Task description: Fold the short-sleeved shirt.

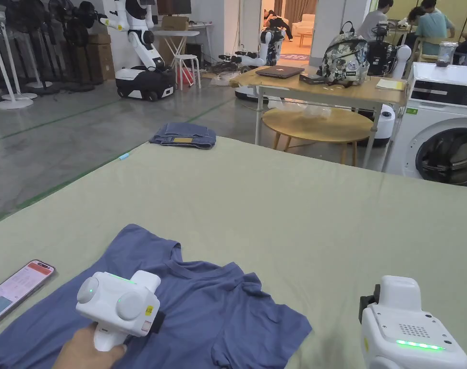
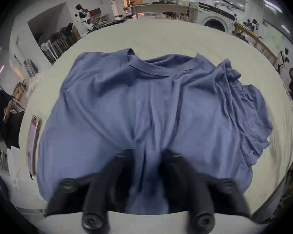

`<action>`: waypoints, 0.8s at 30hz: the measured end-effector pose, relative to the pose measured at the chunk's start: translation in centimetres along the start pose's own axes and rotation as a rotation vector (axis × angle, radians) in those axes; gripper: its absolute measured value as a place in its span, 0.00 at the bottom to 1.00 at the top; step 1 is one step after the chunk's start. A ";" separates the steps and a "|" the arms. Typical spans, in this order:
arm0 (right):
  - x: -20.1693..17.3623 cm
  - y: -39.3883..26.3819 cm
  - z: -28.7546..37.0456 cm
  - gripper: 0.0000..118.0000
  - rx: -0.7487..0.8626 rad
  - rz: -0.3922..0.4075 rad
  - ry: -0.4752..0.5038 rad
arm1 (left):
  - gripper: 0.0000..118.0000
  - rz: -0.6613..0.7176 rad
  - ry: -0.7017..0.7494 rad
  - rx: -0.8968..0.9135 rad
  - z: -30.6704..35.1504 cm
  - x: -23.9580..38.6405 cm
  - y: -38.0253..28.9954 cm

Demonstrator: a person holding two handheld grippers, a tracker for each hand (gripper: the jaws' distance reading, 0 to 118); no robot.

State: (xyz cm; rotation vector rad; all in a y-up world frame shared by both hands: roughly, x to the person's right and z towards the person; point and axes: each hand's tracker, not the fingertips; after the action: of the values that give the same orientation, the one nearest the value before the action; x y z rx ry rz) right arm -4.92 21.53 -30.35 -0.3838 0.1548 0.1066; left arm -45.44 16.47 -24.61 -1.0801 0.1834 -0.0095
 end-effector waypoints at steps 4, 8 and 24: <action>0.1 -0.1 0.1 0.00 -0.006 -0.005 -0.002 | 0.00 0.021 -0.039 -0.004 0.3 -1.0 0.1; 0.3 0.0 0.2 0.00 -0.005 -0.009 -0.005 | 0.00 0.055 -0.066 0.060 1.3 -1.7 0.0; 3.8 1.9 2.4 0.00 0.072 -0.077 -0.056 | 0.00 0.081 -0.175 0.537 15.1 0.9 7.5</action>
State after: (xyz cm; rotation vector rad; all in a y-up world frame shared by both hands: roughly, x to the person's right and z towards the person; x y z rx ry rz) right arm -1.10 24.51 -29.50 -0.3143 0.0879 0.0359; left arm -42.83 33.11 -24.39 -0.5333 0.0596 0.1031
